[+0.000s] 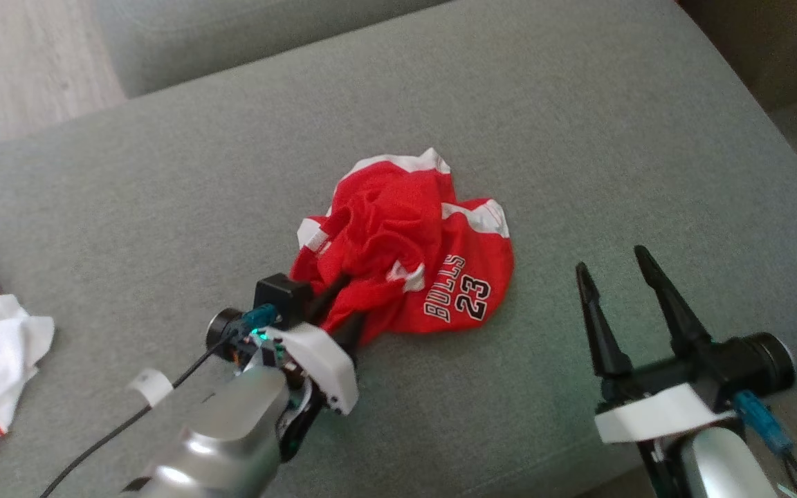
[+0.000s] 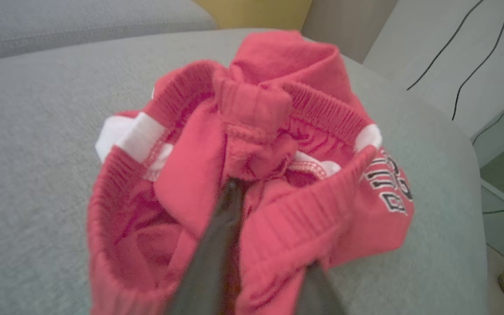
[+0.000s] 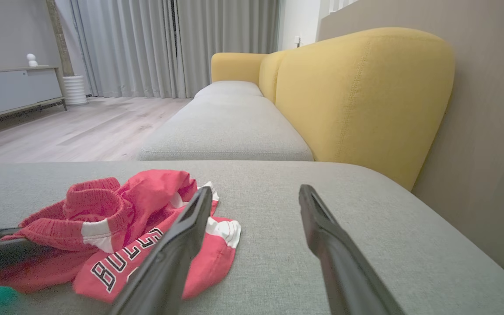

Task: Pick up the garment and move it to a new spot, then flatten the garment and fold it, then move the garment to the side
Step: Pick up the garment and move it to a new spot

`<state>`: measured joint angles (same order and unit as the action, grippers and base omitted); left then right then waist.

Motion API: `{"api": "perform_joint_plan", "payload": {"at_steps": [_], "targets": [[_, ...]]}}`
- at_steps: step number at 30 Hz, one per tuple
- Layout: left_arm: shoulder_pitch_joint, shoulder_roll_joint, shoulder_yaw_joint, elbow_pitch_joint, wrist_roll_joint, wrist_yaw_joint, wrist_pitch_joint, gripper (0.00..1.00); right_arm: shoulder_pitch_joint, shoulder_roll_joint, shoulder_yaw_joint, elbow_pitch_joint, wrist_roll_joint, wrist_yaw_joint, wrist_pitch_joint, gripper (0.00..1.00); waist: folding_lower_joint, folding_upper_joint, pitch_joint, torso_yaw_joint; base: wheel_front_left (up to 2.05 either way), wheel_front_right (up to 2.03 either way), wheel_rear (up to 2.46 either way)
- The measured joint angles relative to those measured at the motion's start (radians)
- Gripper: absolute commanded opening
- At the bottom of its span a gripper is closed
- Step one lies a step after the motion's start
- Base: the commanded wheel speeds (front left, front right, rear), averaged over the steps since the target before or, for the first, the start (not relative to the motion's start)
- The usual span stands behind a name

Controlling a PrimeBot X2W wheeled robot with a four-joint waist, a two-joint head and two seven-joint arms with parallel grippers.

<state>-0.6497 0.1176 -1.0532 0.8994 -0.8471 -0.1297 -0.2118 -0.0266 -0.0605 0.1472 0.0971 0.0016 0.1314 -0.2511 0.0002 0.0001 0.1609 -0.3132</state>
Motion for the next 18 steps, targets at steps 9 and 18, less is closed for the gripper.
{"api": "perform_joint_plan", "payload": {"at_steps": [9, 18], "targets": [[0.155, 0.002, 0.242, -0.261, 0.151, 0.170, -0.040, 1.00, 0.140, 0.011, -0.087, 0.035, 0.028, 0.000, 0.000, 1.00, -0.0005, 0.0000, -0.120, 0.087, 0.00, 0.00, 0.00], [0.583, 0.037, 0.529, -0.613, 0.371, 0.244, -0.040, 1.00, 0.212, 0.016, -0.135, 0.038, 0.082, 0.000, 0.000, 1.00, -0.0004, 0.0000, -0.231, 0.239, 0.00, 0.00, 0.00]]}}
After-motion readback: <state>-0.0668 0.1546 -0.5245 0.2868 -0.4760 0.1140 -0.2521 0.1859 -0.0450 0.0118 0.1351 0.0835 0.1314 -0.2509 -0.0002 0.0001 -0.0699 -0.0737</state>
